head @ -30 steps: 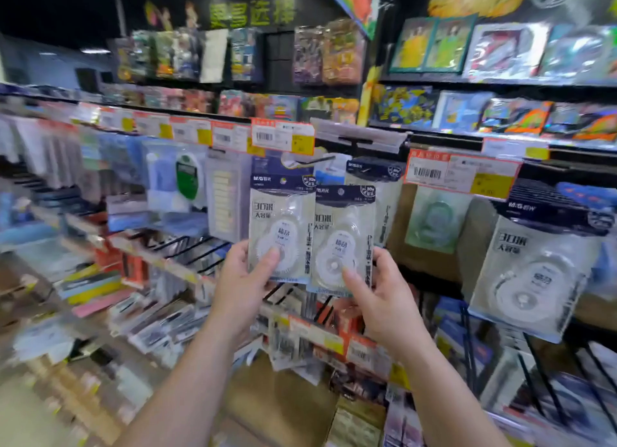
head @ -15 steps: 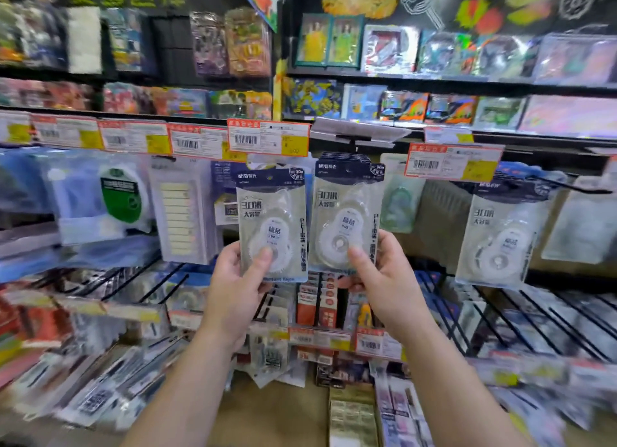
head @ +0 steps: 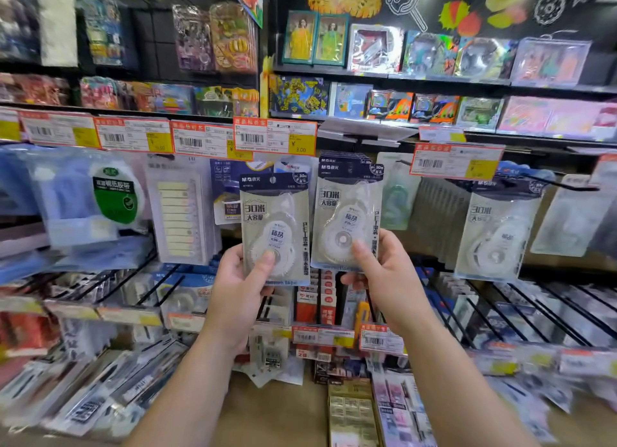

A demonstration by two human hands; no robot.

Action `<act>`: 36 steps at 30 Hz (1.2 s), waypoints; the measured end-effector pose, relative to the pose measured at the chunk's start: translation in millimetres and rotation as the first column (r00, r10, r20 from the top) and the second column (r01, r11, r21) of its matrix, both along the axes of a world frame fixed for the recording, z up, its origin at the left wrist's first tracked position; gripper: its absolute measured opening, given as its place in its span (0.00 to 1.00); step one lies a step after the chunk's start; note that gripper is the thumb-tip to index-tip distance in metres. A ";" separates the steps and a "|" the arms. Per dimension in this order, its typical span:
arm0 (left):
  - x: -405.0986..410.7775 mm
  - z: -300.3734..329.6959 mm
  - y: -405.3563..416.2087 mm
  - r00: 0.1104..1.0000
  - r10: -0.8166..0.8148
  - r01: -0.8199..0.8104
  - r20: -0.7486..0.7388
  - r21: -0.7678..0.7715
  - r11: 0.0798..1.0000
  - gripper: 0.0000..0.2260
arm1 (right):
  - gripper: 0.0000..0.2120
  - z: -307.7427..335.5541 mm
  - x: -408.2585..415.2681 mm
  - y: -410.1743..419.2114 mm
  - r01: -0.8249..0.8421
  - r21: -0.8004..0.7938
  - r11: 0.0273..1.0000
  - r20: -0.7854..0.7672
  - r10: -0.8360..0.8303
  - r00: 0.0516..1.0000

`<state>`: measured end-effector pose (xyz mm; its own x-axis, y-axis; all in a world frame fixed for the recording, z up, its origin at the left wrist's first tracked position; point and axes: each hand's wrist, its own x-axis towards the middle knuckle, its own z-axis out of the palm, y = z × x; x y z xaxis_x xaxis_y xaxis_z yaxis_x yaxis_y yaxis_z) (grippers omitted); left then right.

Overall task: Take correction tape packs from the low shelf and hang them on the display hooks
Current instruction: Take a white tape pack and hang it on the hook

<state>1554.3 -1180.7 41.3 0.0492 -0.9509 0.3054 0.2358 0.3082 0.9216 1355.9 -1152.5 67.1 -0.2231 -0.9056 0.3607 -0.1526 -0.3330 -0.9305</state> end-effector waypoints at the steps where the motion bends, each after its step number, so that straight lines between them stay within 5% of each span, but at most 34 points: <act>1: 0.0 -0.8 0.1 1.000 0.000 0.000 -0.002 0.003 1.000 0.08 | 0.08 -0.3 -0.2 -0.1 0.006 0.010 1.000 0.001 -0.006 1.000; 6: -3.8 -2.9 -1.1 1.000 0.010 -0.010 0.003 0.009 1.000 0.08 | 0.08 -7.1 -7.9 -8.7 0.106 0.046 0.993 -0.091 -0.101 0.991; 10: -11.4 -3.6 -2.8 1.000 0.008 -0.008 0.003 0.000 1.000 0.07 | 0.27 -15.7 -13.2 -20.1 0.170 0.107 0.980 -0.194 -0.147 0.970; 15: -19.4 -6.3 -8.0 1.000 0.010 -0.010 -0.012 0.007 1.000 0.09 | 0.35 -18.5 -17.3 -33.6 0.183 0.126 0.975 -0.219 -0.152 0.964; 26: -27.5 -8.1 -17.0 1.000 0.018 -0.018 -0.003 0.010 1.000 0.11 | 0.17 -16.9 -21.6 -60.6 0.117 0.153 0.981 -0.149 -0.094 0.984; 36: -26.1 -6.3 -20.6 0.999 0.024 -0.024 0.028 0.001 1.000 0.22 | 0.17 -11.0 -27.0 -75.0 0.128 0.171 0.977 -0.179 -0.097 0.979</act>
